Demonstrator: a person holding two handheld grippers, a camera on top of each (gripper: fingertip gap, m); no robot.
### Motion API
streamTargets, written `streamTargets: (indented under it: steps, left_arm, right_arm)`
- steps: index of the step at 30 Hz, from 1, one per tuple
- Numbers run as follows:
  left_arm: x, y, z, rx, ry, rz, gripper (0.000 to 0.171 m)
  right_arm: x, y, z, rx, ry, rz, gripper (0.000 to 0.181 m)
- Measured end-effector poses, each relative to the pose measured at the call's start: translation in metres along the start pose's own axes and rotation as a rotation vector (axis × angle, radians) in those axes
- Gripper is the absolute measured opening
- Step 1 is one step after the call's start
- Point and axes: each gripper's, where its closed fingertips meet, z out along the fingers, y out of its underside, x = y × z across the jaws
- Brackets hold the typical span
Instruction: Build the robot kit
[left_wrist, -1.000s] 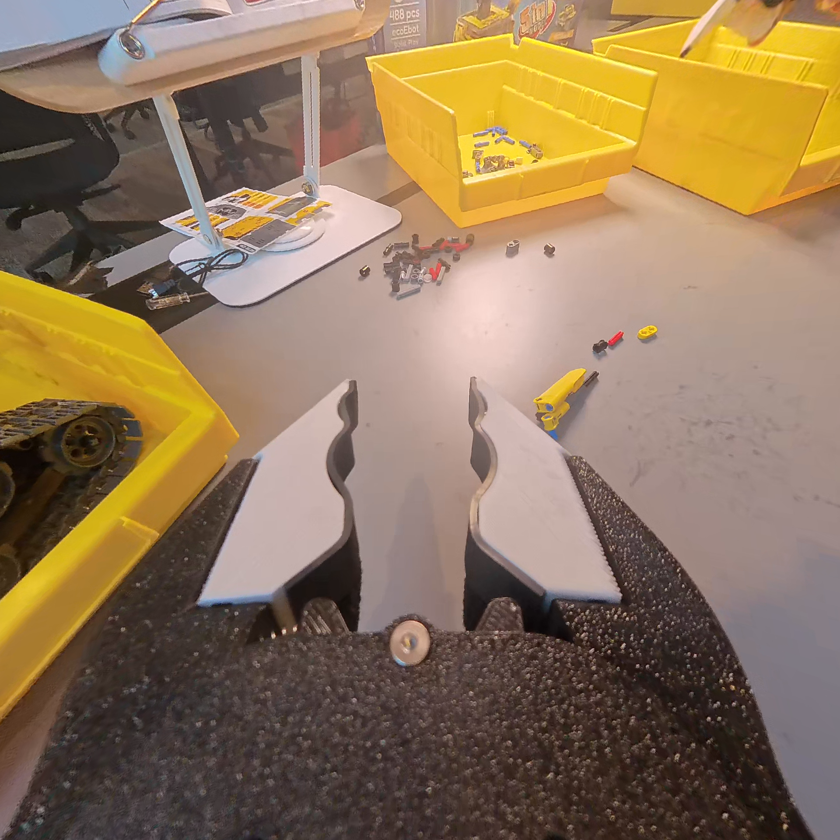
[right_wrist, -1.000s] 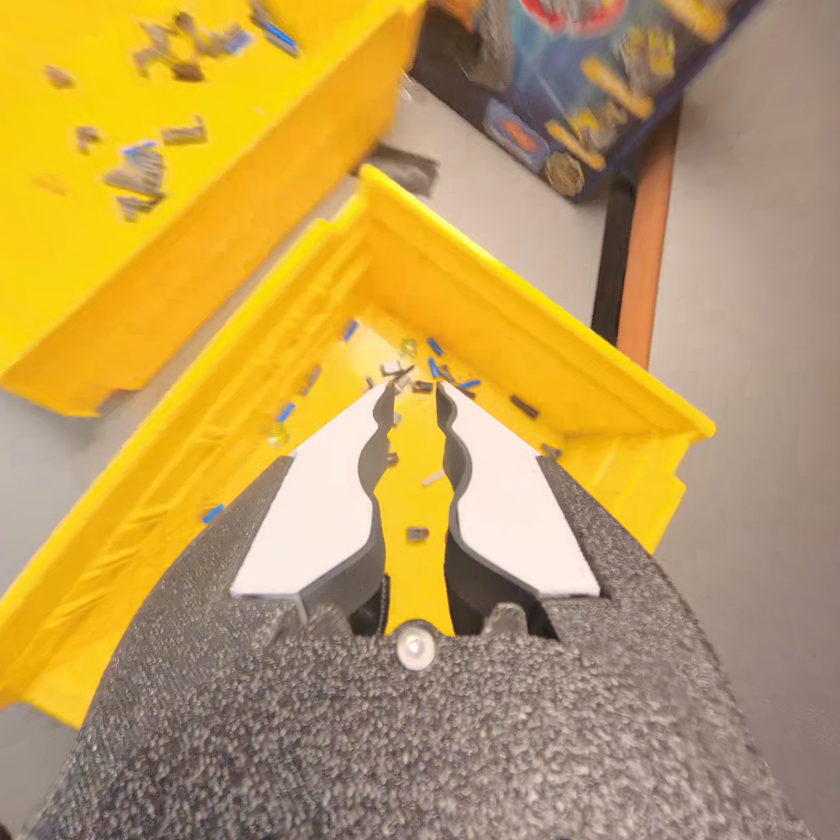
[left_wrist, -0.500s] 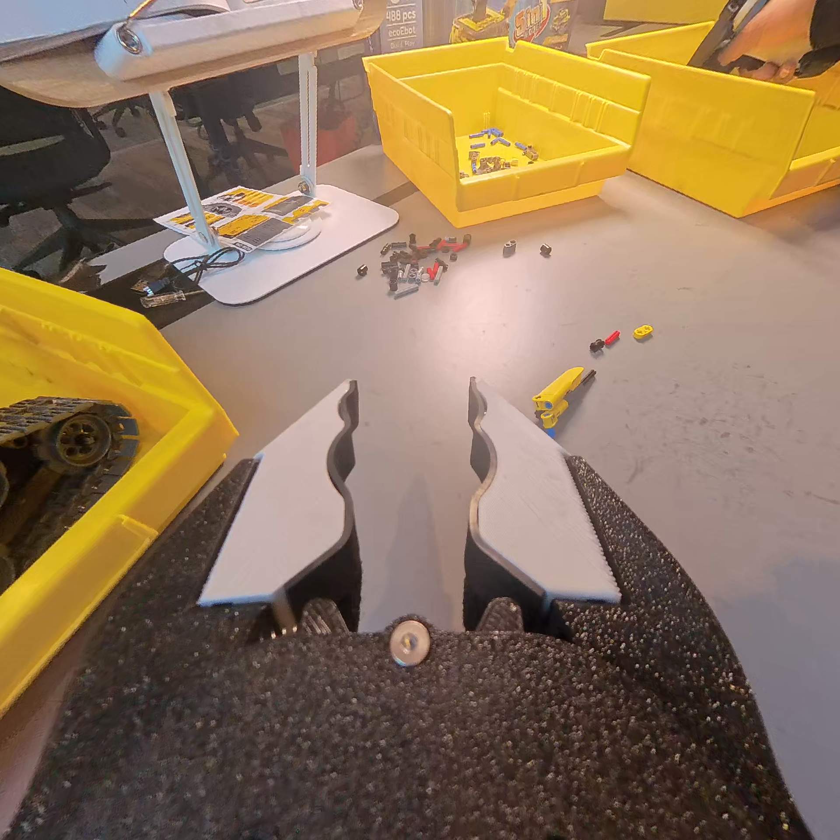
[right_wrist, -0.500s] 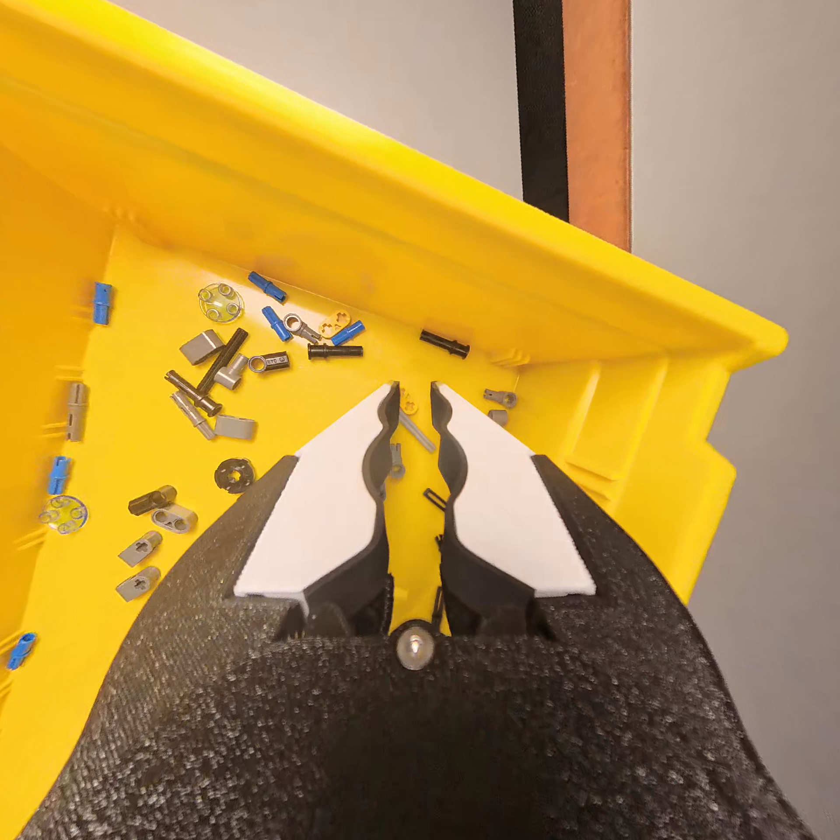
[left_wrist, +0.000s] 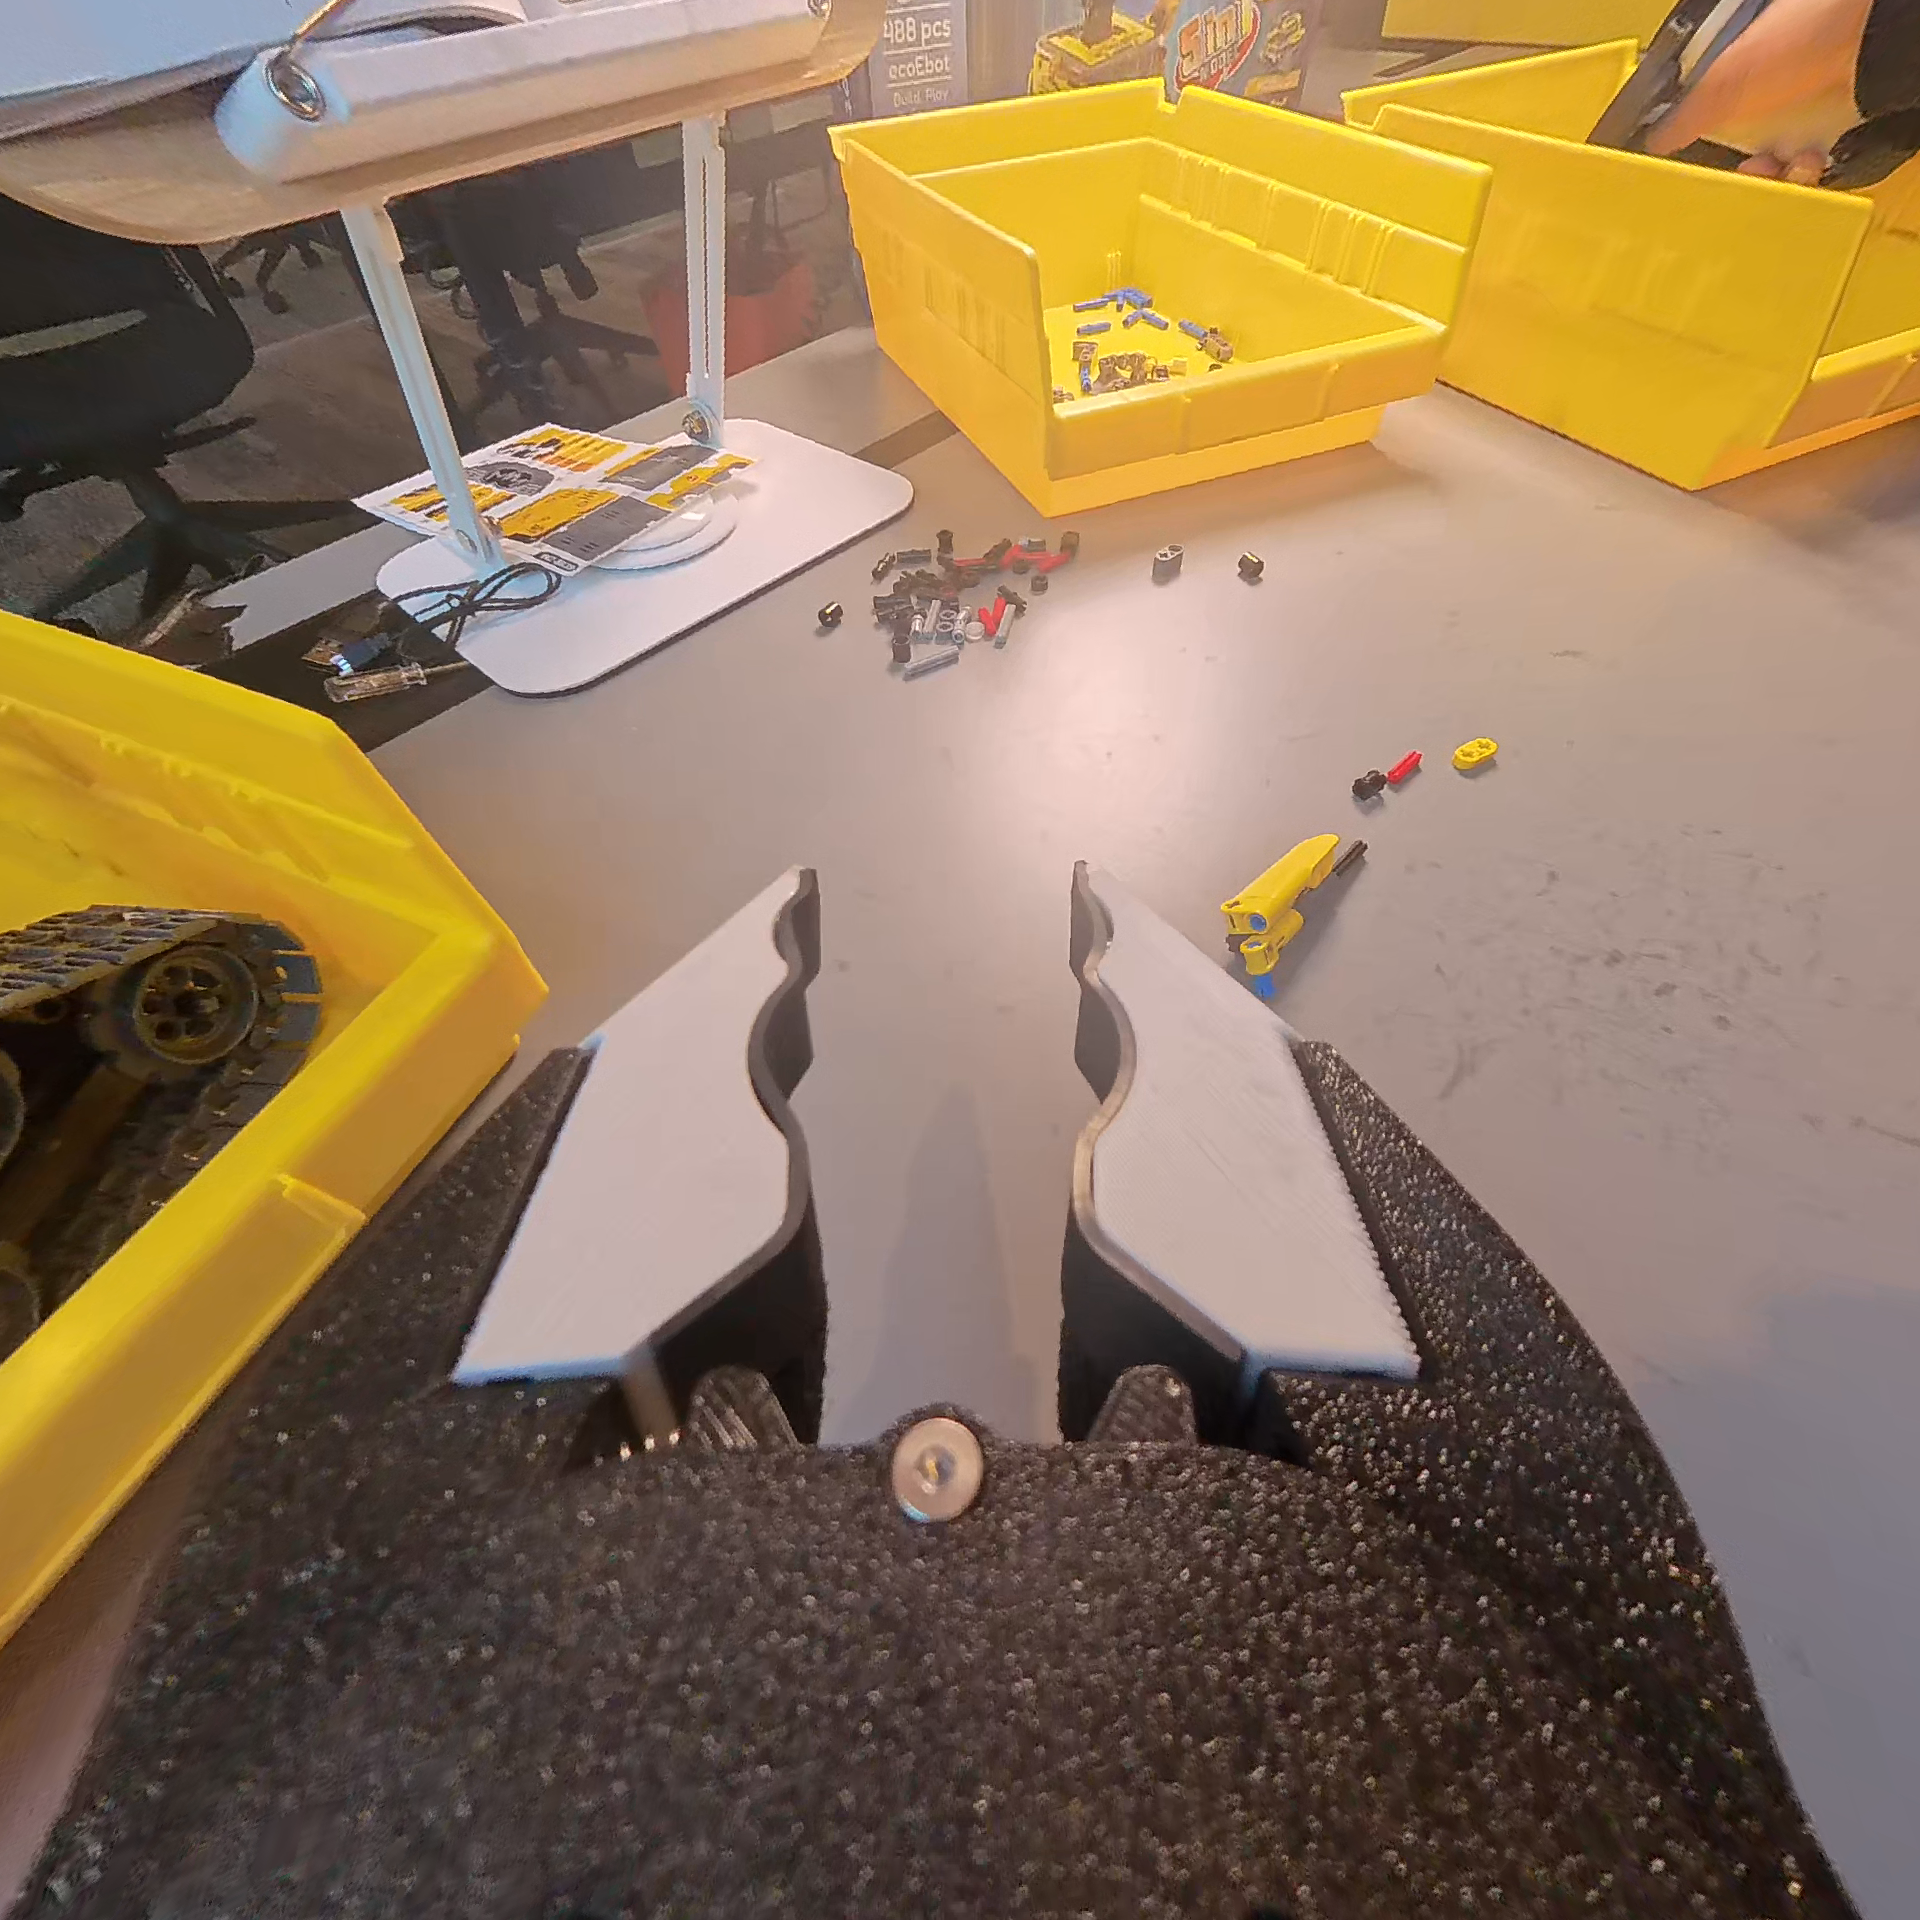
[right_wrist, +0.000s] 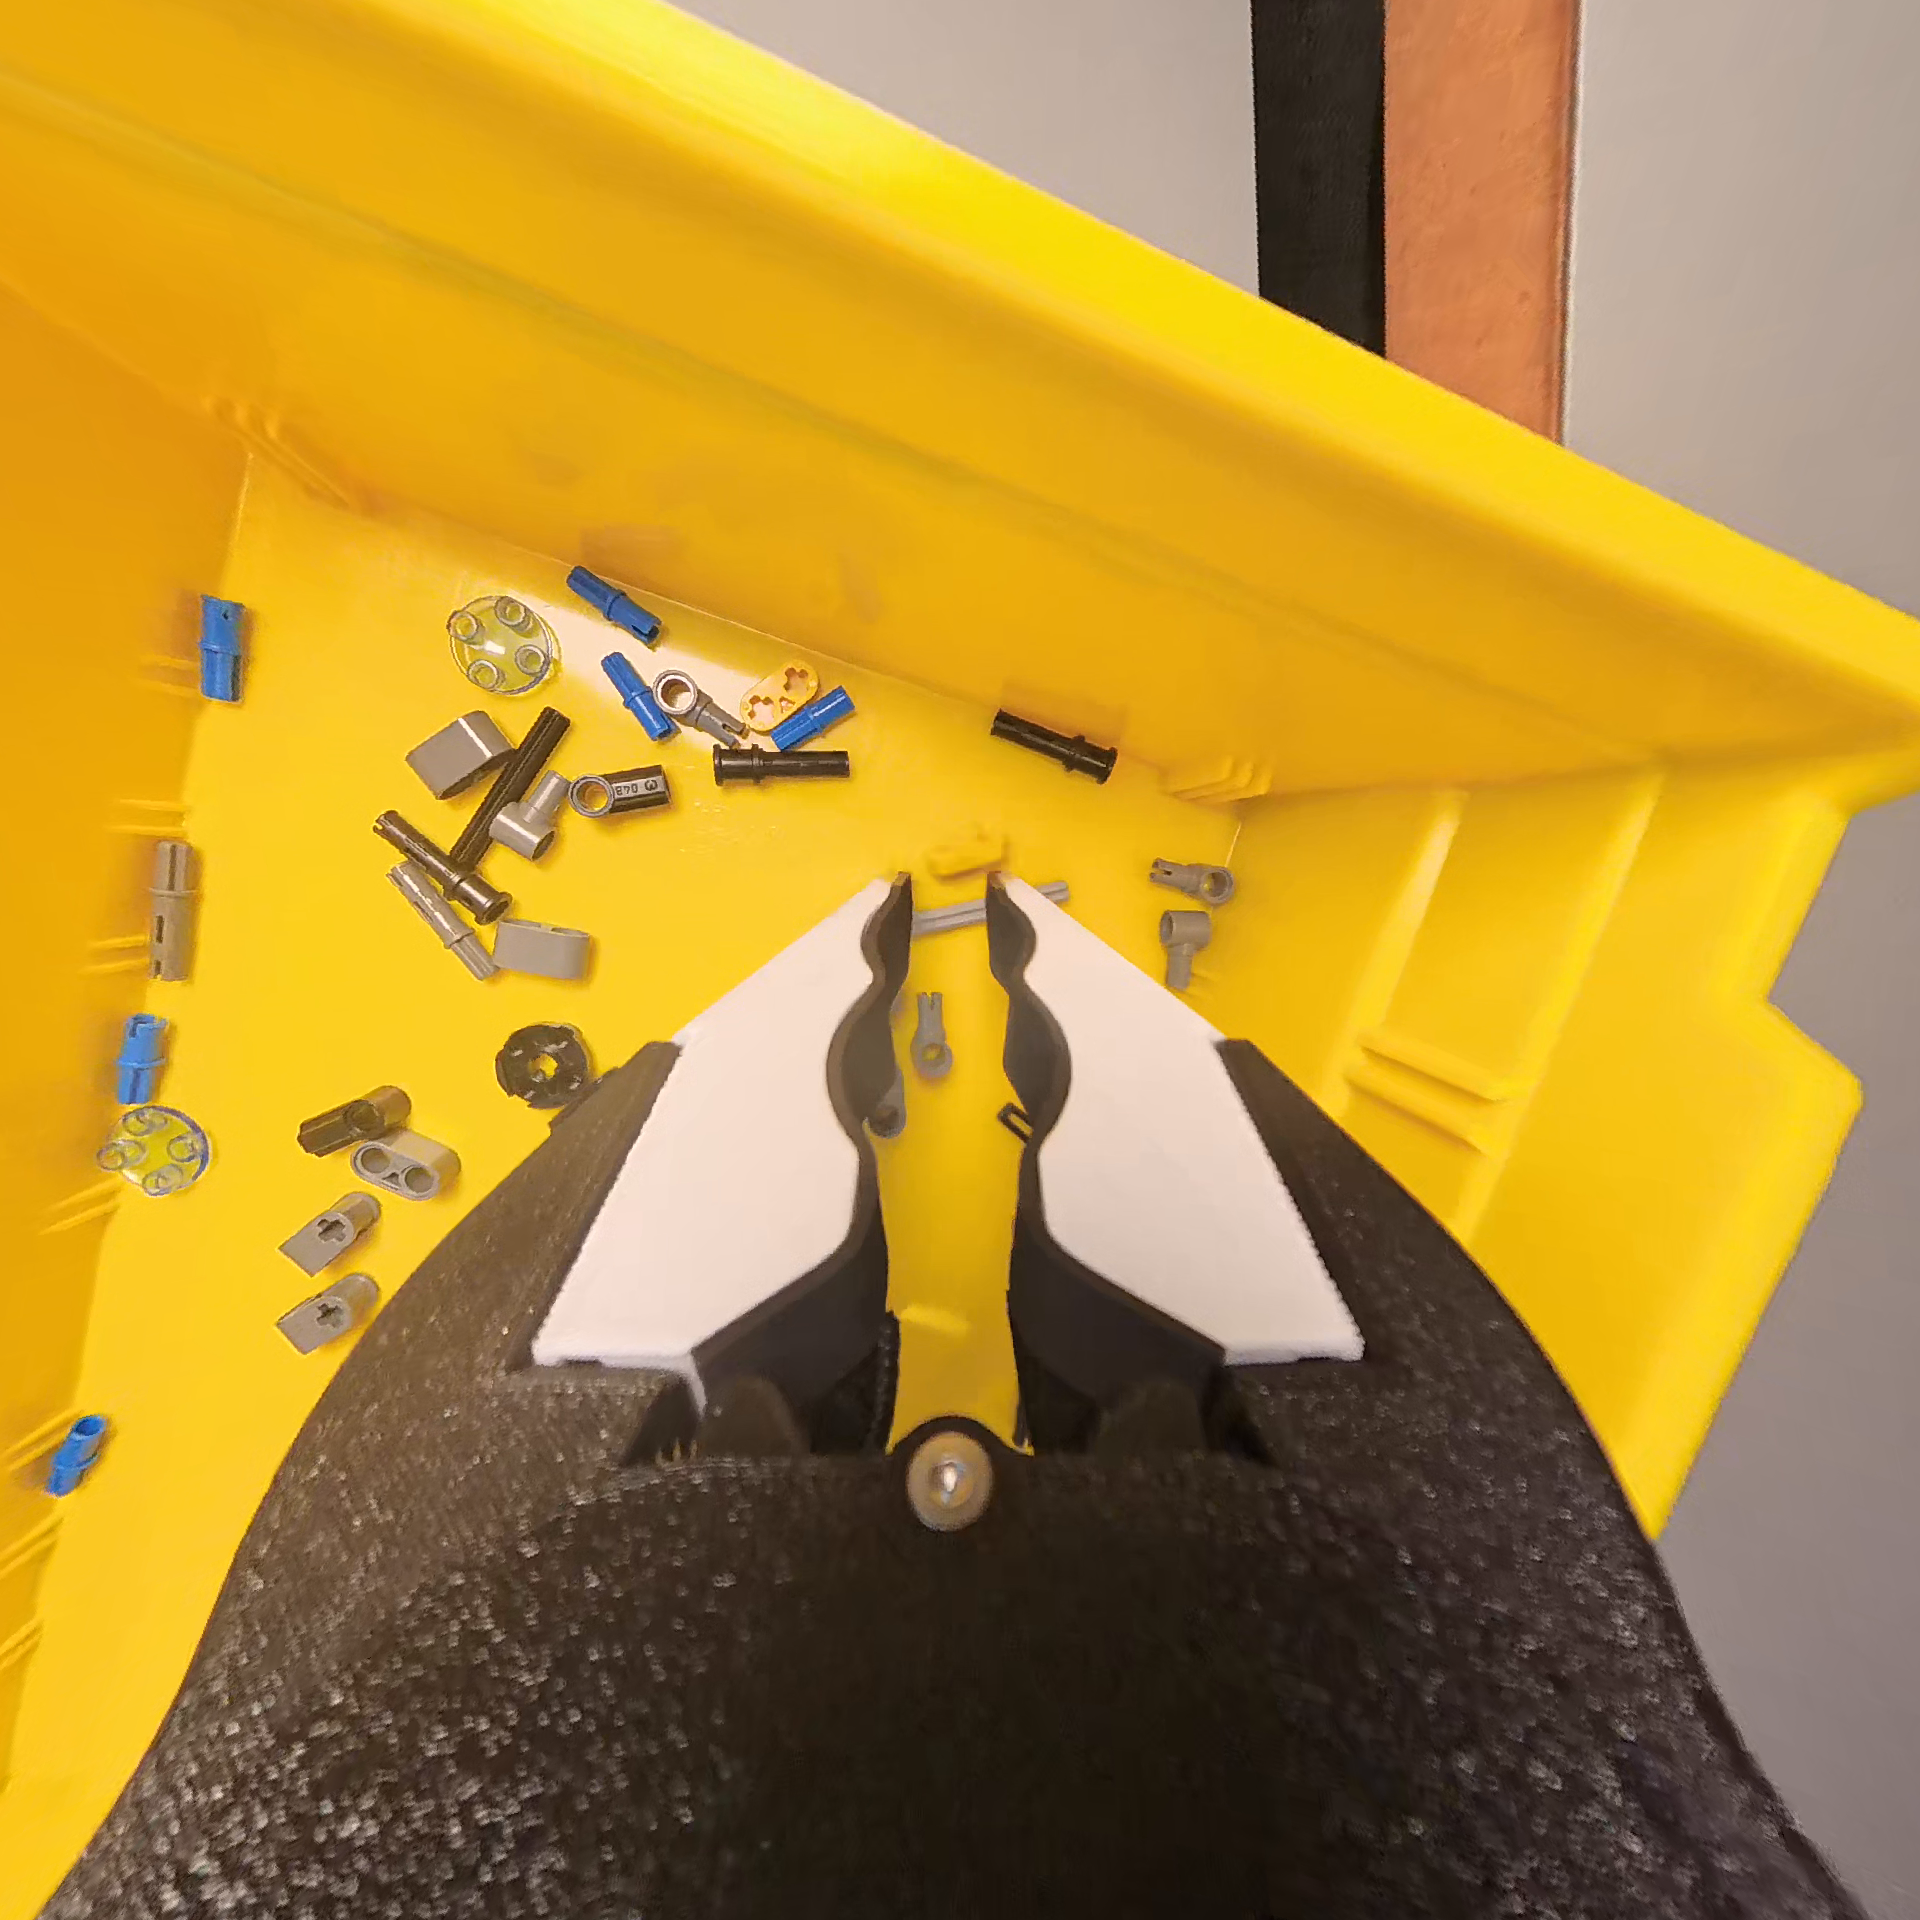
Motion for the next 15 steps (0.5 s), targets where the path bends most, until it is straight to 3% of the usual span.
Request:
streamTargets:
  steps: [15]
  left_arm:
    - [-0.002,0.003,0.001,-0.007,-0.003,-0.005,0.047]
  right_arm:
    - [0.000,-0.008,0.003,0.048,-0.030,0.099,0.017]
